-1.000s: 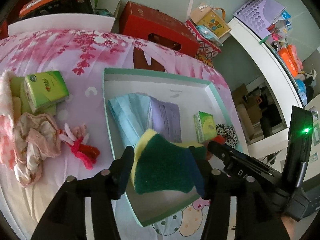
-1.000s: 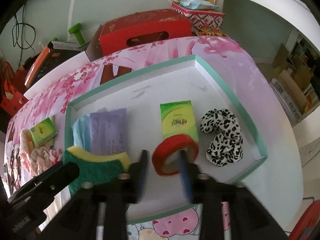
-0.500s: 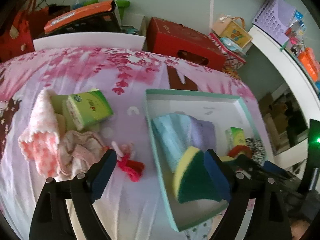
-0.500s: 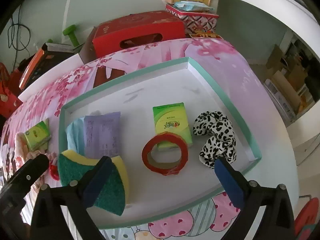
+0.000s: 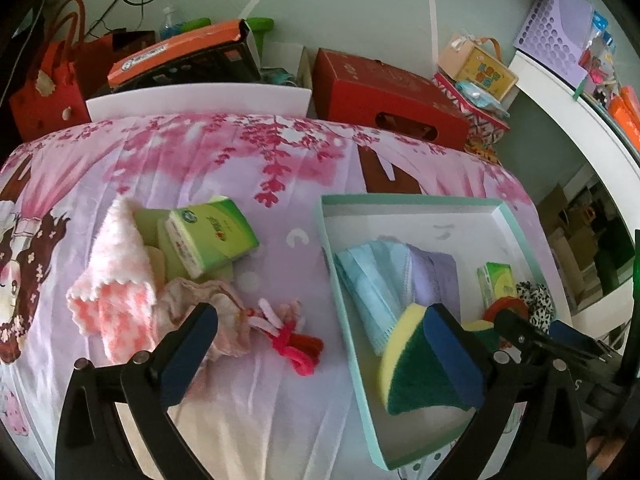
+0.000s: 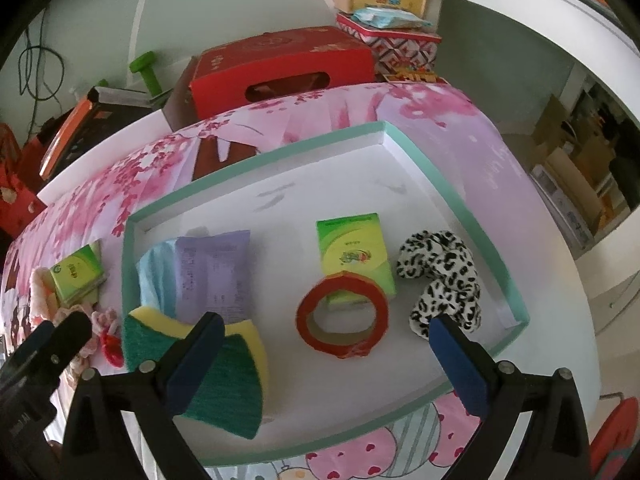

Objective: Organize soft objects
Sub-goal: 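Move both tools back to the pink towel and loose items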

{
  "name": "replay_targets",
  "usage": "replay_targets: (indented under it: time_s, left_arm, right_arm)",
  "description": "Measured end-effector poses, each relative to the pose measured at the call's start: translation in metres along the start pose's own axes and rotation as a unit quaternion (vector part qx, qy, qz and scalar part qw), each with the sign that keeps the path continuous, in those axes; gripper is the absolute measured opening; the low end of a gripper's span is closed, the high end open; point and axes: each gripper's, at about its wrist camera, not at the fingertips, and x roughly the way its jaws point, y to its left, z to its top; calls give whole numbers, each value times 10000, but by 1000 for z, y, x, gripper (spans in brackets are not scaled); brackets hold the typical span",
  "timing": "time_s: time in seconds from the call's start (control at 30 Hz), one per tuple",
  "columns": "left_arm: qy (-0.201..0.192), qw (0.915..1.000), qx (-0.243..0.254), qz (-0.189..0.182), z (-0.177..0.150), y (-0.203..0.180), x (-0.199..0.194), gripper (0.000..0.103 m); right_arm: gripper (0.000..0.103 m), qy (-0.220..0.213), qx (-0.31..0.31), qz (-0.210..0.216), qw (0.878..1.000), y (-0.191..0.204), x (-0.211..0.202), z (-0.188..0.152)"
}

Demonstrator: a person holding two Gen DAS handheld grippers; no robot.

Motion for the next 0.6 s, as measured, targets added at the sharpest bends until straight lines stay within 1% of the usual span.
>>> replay_targets:
  time_s: [0.1, 0.3, 0.43, 0.6]
  left_arm:
    - [-74, 9999, -105, 81, 4, 11, -4, 103]
    - [-183, 9978, -528, 351, 12, 47, -14, 103]
    - [-337, 9949, -732, 605, 16, 72, -22, 103]
    - [-599, 9880, -1131, 870, 22, 111, -35, 103]
  right_arm:
    - [103, -46, -102, 95, 9999, 9, -2, 1]
    - [103, -218, -346, 374, 9985, 39, -9, 3]
    - [103, -358, -623, 732, 9947, 70, -14, 4]
    - [103, -464, -879, 1150, 9884, 102, -16, 6]
